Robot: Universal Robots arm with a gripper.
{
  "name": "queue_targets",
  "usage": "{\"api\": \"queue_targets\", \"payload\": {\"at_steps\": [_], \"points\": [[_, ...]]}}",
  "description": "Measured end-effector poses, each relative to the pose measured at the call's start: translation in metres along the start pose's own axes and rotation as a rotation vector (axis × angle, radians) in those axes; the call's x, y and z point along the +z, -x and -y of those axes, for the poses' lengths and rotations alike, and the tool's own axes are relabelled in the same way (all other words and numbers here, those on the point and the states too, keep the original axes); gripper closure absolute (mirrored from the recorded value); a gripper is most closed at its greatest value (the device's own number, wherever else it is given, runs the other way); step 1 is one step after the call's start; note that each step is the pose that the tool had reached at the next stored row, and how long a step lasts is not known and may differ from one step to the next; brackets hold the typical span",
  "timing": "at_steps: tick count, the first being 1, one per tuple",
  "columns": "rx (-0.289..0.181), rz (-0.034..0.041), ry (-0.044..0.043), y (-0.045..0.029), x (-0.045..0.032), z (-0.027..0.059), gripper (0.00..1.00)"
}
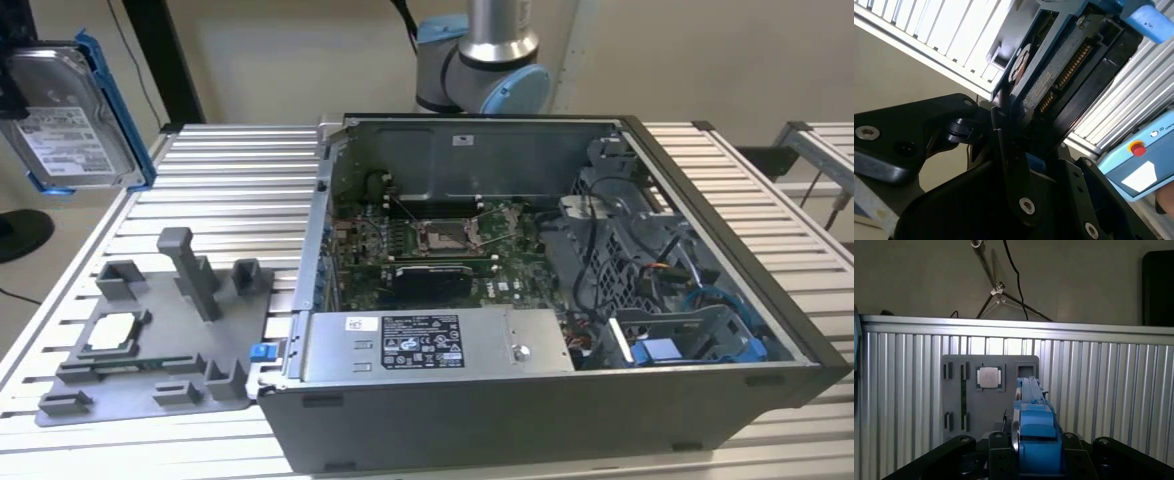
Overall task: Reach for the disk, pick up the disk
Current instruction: 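Pick up the disk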
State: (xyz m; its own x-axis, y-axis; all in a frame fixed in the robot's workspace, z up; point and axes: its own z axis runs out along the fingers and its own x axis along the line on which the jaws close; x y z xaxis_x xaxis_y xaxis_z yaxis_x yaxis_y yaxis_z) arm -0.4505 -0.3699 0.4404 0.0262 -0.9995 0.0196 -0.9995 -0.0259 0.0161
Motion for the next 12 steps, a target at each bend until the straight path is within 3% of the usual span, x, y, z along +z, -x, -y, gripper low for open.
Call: {"api": "queue_targets", "payload": {"at_steps": [12], "points": [[0.0,0.0,0.0,-0.0004,-0.0222,-0.0004,1.0]]}}
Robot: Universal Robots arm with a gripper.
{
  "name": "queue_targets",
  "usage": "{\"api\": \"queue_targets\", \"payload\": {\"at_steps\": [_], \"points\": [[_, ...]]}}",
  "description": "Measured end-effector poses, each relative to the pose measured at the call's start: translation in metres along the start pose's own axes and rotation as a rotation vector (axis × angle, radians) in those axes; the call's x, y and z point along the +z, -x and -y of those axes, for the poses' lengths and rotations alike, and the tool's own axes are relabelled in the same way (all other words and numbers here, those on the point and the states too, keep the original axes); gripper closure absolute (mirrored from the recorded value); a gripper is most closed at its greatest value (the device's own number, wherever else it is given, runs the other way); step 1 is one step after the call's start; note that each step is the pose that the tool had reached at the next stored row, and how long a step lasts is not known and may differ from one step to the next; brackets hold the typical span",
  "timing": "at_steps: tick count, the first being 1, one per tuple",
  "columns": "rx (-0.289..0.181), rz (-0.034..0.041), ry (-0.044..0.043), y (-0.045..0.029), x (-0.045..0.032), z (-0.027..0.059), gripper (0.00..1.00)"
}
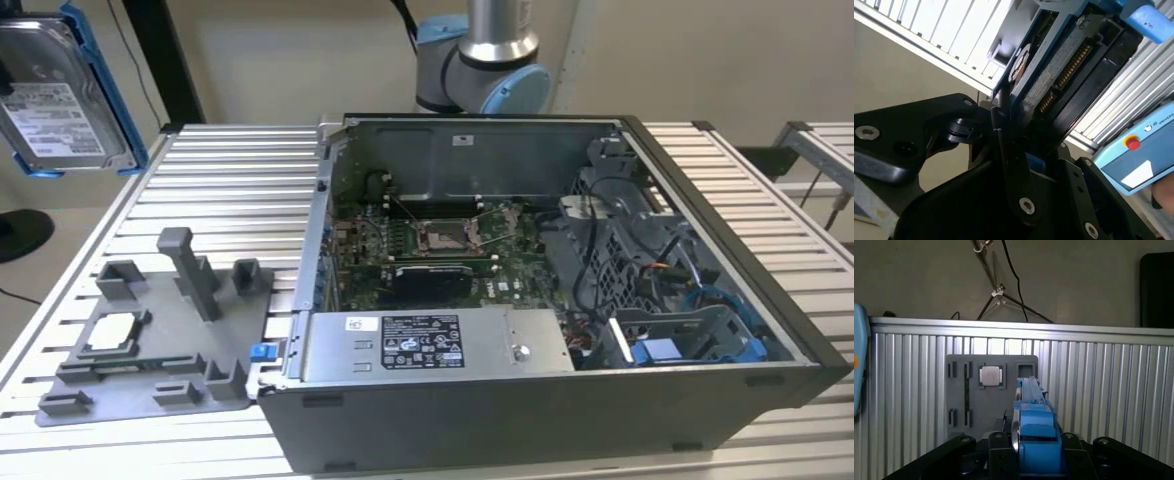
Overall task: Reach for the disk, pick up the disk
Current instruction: 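Pick up the disk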
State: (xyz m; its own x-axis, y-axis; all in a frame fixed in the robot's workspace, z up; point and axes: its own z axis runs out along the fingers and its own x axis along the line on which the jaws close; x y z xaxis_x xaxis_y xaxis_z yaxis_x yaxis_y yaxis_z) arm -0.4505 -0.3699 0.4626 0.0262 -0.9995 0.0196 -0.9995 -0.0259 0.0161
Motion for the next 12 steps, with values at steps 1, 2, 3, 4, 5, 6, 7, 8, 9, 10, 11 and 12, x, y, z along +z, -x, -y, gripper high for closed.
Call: {"api": "queue_targets", "payload": {"at_steps": [1,2,3,4,5,6,7,8,9,10,11,12], "points": [[0.0,0.0,0.0,0.0,-0.0018,0.0,1.0],[0.0,0.0,0.0,-0.0001,-0.0037,-0.0001,1.0],[0.0,0.0,-0.0001,-0.0001,-0.0053,-0.0001,1.0],[0.0,0.0,0.0,-0.0001,-0.0069,-0.0001,1.0],[0.0,0.0,0.0,-0.0002,-0.0085,-0.0001,1.0],[0.0,0.0,0.0,-0.0002,-0.0102,-0.0002,1.0],[0.0,0.0,0.0,-0.0002,-0.0117,-0.0002,1.0],[0.0,0.0,-0.0001,-0.0003,-0.0131,-0.0002,1.0],[0.0,0.0,-0.0001,-0.0003,-0.0145,-0.0002,1.0],[0.0,0.0,0.0,-0.0003,-0.0161,-0.0003,1.0],[0.0,0.0,0.0,-0.0003,-0.0175,-0.0003,1.0],[0.0,0.0,-0.0001,-0.0004,-0.019,-0.0003,1.0]]}}
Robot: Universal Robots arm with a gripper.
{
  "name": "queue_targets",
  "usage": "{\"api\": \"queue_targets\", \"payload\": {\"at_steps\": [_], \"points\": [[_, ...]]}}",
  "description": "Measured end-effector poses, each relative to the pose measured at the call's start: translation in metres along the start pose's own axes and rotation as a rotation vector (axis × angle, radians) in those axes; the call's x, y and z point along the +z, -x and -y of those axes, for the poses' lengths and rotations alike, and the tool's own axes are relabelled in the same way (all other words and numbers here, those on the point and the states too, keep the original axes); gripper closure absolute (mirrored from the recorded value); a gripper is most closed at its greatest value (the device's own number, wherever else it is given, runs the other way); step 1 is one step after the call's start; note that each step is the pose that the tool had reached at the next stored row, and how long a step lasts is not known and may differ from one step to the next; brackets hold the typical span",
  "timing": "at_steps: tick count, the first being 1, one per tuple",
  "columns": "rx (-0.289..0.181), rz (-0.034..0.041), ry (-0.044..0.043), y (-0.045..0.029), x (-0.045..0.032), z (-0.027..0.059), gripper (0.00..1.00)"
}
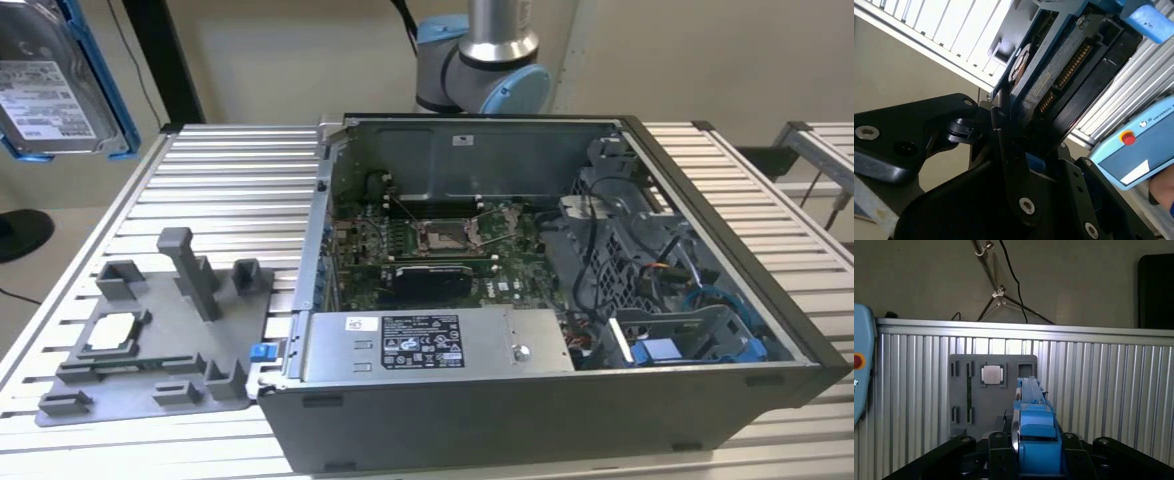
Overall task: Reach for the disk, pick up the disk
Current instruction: 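Pick up the disk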
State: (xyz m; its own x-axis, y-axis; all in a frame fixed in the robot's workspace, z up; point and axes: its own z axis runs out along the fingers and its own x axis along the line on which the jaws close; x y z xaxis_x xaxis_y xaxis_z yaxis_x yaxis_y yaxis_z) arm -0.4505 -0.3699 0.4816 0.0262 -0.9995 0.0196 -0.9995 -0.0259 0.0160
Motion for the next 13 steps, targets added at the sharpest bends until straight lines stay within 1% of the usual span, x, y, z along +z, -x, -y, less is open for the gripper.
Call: {"api": "queue_targets", "payload": {"at_steps": [5,13], "points": [[0.0,0.0,0.0001,-0.0001,-0.0075,-0.0001,1.0],[0.0,-0.0001,0.0001,-0.0004,-0.0226,-0.0004,1.0]]}}
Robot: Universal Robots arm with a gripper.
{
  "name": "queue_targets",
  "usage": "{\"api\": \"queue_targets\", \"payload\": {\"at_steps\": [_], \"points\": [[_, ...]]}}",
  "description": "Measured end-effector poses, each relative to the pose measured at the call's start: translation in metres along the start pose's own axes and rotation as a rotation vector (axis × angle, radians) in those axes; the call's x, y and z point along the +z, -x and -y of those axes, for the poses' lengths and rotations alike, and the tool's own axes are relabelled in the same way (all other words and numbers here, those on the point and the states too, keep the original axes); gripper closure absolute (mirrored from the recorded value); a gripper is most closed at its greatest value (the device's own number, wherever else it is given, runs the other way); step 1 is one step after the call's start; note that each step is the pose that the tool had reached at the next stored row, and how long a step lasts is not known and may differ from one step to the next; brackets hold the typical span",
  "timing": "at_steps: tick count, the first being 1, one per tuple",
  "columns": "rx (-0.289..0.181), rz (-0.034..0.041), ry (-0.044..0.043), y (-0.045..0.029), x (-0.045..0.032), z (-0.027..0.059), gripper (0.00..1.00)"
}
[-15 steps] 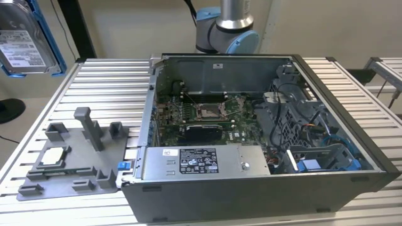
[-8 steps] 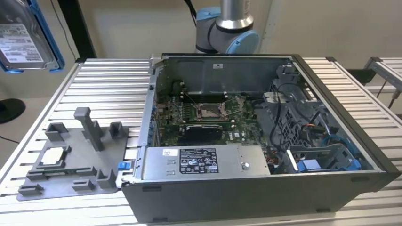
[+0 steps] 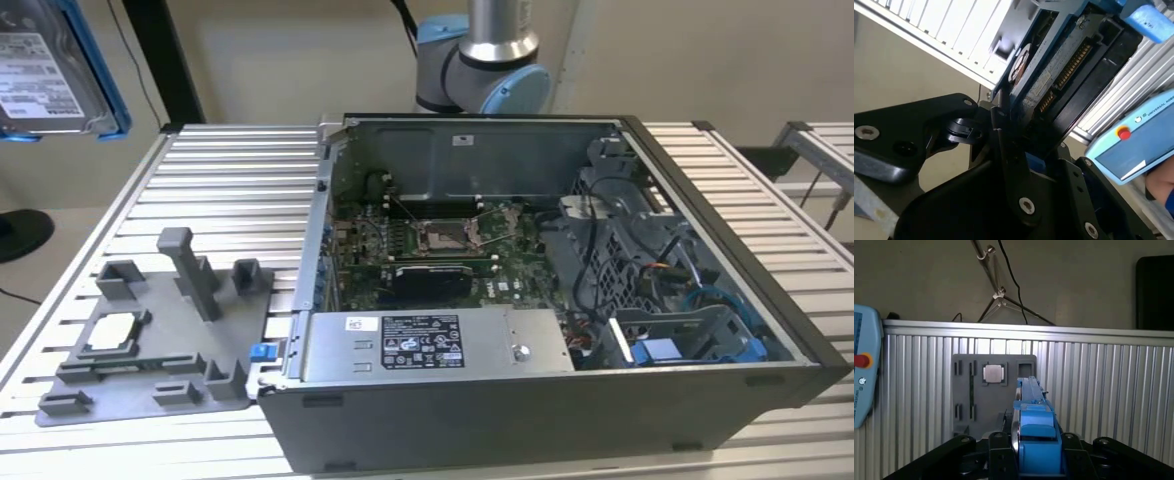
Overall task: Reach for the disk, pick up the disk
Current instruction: 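Pick up the disk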
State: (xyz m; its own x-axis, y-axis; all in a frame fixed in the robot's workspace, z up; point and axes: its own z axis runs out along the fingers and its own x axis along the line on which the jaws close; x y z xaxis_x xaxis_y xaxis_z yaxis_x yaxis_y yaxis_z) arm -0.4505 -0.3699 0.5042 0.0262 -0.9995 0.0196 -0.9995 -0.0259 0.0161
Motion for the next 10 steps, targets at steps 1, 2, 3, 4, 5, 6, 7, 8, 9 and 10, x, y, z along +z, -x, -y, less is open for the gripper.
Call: {"api": "queue_targets", "payload": {"at_steps": [1,2,3,4,5,6,7,8,9,10], "points": [[0.0,0.0,-0.0001,0.0,-0.002,0.0,1.0],[0.0,0.0,0.0,-0.0001,-0.0041,-0.0001,1.0],[0.0,0.0,0.0,-0.0001,-0.006,-0.0001,1.0],[0.0,0.0,0.0001,-0.0002,-0.0078,-0.0001,1.0],[0.0,0.0,0.0,-0.0002,-0.0099,-0.0002,1.0],[0.0,0.0,0.0,-0.0002,-0.0117,-0.0002,1.0],[0.0,0.0,0.0,-0.0003,-0.0135,-0.0002,1.0],[0.0,0.0,0.0,-0.0003,-0.0153,-0.0002,1.0],[0.0,0.0,0.0,-0.0003,-0.017,-0.0003,1.0],[0.0,0.0,0.0,-0.0004,-0.0185,-0.0003,1.0]]}}
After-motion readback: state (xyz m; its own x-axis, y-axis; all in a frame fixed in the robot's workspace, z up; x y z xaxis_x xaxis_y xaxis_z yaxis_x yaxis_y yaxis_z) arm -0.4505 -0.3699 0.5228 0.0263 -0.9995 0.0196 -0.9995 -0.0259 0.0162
